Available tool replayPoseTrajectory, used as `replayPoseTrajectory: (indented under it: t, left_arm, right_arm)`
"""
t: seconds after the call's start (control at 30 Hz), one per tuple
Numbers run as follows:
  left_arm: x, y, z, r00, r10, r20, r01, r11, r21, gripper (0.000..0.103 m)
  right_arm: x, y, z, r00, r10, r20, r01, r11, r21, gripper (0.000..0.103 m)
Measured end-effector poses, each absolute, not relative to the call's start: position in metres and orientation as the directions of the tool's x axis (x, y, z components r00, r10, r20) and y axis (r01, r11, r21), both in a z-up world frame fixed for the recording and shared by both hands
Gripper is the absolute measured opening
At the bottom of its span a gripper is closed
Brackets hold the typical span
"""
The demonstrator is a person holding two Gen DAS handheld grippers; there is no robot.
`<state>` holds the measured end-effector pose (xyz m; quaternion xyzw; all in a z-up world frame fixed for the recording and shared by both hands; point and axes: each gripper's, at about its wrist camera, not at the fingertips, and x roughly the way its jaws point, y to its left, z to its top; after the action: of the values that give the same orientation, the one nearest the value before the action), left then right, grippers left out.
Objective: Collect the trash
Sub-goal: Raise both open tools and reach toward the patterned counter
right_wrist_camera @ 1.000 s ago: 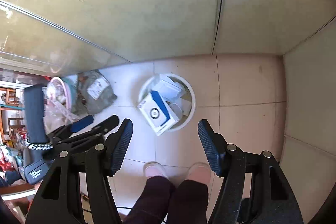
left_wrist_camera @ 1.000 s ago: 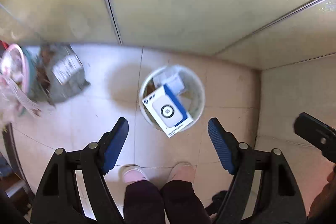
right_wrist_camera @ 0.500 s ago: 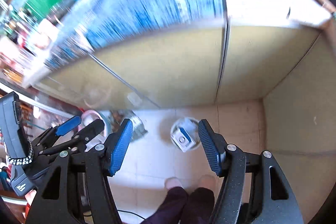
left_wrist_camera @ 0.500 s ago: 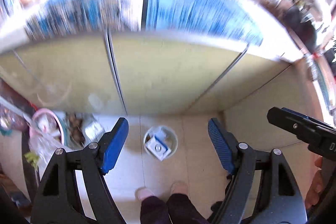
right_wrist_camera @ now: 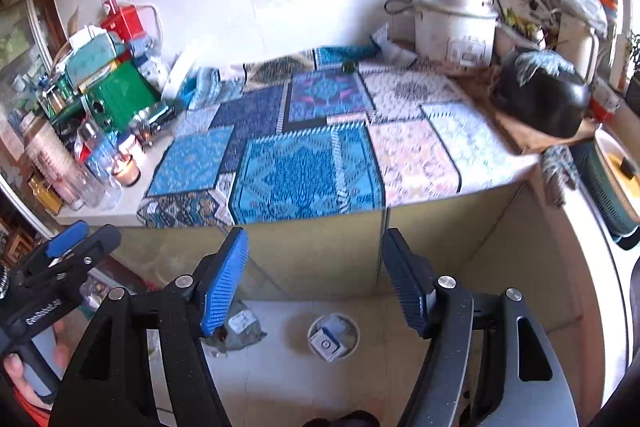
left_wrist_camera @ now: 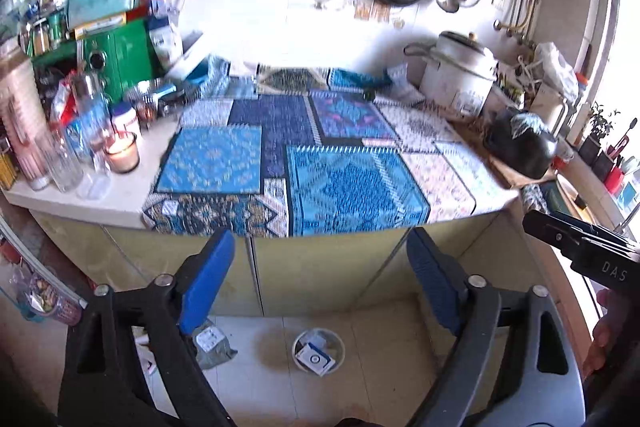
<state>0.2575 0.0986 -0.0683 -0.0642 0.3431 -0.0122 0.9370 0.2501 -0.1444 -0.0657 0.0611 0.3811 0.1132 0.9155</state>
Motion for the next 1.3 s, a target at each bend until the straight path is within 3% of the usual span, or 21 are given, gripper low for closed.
replayPoseTrajectory:
  t: [0.17, 0.27, 0.63, 0.87, 1.13, 1.3]
  left_arm:
    - [0.267, 0.1, -0.042, 0.781, -0.041, -0.623, -0.024, 0.995, -0.095, 0.094]
    - [0.282, 0.1, -0.037, 0.794, -0.031, -0.607, -0.034, 0.995, -0.094, 0.099]
    - [0.397, 0.084, -0.022, 0.818, 0.066, -0.572, -0.097, 0.995, -0.024, 0.1]
    - [0.474, 0.087, -0.021, 0.796, 0.153, -0.585, -0.224, 0.973, -0.05, 0.099]
    - [0.535, 0.119, -0.02, 0.765, 0.276, -0.582, -0.333, 0.943, 0.01, 0.1]
    - [0.587, 0.156, -0.029, 0.745, 0.279, -0.606, -0.343, 0.939, 0.011, 0.1]
  right_arm:
    - [0.265, -0.149, -0.045, 0.726, 0.244, -0.643, -0.147, 0.969, 0.201, 0.067]
    - [0.271, -0.162, -0.033, 0.758, 0.242, -0.605, -0.144, 0.968, 0.207, 0.075]
    - [0.379, -0.201, -0.02, 0.783, 0.278, -0.556, -0.174, 0.957, 0.233, 0.076]
    - [0.462, -0.218, -0.024, 0.752, 0.312, -0.581, -0.225, 0.949, 0.219, 0.076]
    - [0.535, -0.21, -0.051, 0.681, 0.339, -0.65, -0.225, 0.941, 0.254, 0.076]
    - [0.568, -0.191, -0.06, 0.664, 0.325, -0.674, -0.195, 0.945, 0.263, 0.076]
